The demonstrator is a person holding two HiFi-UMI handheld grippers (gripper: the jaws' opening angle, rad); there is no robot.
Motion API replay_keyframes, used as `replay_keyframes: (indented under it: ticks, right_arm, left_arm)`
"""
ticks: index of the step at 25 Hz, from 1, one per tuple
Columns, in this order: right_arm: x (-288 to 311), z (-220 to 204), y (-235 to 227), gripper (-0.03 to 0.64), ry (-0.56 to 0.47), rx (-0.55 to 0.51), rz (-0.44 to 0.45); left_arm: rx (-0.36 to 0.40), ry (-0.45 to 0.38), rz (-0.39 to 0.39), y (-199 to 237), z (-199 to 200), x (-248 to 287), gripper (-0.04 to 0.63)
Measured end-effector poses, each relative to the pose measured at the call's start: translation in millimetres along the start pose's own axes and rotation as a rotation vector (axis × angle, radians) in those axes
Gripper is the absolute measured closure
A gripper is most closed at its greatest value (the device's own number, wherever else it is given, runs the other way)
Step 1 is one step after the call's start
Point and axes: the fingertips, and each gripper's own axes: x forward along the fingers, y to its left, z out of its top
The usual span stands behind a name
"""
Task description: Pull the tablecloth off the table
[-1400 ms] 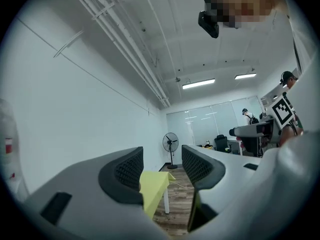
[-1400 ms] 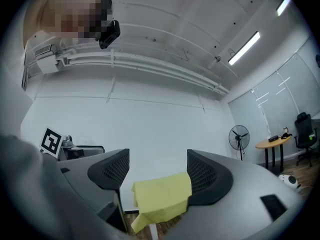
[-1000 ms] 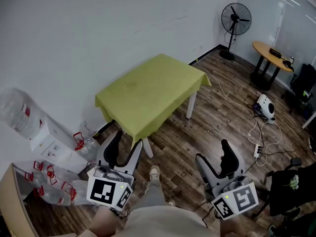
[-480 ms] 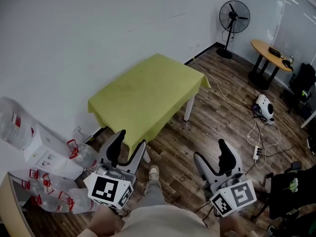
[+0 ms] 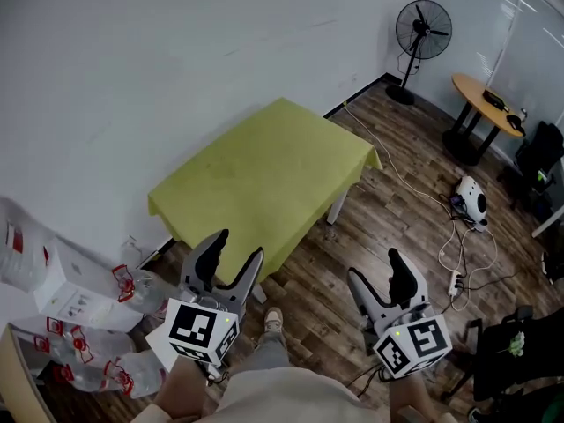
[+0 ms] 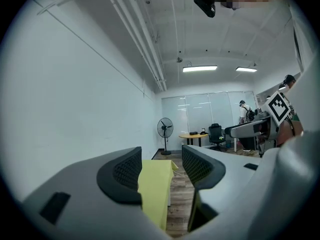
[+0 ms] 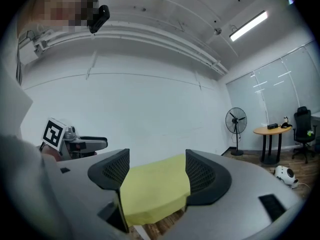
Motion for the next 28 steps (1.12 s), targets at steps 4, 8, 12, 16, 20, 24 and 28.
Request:
replay_keyframes:
  ticks: [4,8,12,16,20,24,28]
  right_arm:
    - [58.5,-10.1,-11.2,0.252,0.063,0.048,0.012]
    - [115.3,-25.9,-23.8,0.252,0.117,0.061,0.000]
    - [170.3,-45.6,-34.1,0.252,0.187,0.069,-0.006]
    - [219.1,-69.5,-41.5,0.252,0.254,0.075,0.002]
    - [262.8,-98.5,-59.3,0.250,0.320,0.072,-0.019]
    - [295.2,-122.3,-78.1,0.250,0.360,0.117,-0.040]
    - [322.0,-144.6,-94.9,0.250,0.408,0.109,-0.059]
  left_arm:
    - [-0.032,0.021,-0.032,35.0,-12.6,36.5,0.340]
    - [-0.057,0.073,-0.059,72.6,-36.6,73.7,0.326]
    - [-0.064,0.151,-0.058,111.8,-67.8,112.8,0.315]
    - [-0.104,0.206,-0.087,138.7,-100.3,146.6,0.308]
    - [-0.129,0.249,-0.113,159.1,-128.3,178.1,0.298]
    - [-0.129,0.307,-0.116,181.0,-158.9,207.1,0.276]
    - [-0.154,0.339,-0.116,201.5,-186.1,234.3,0.276]
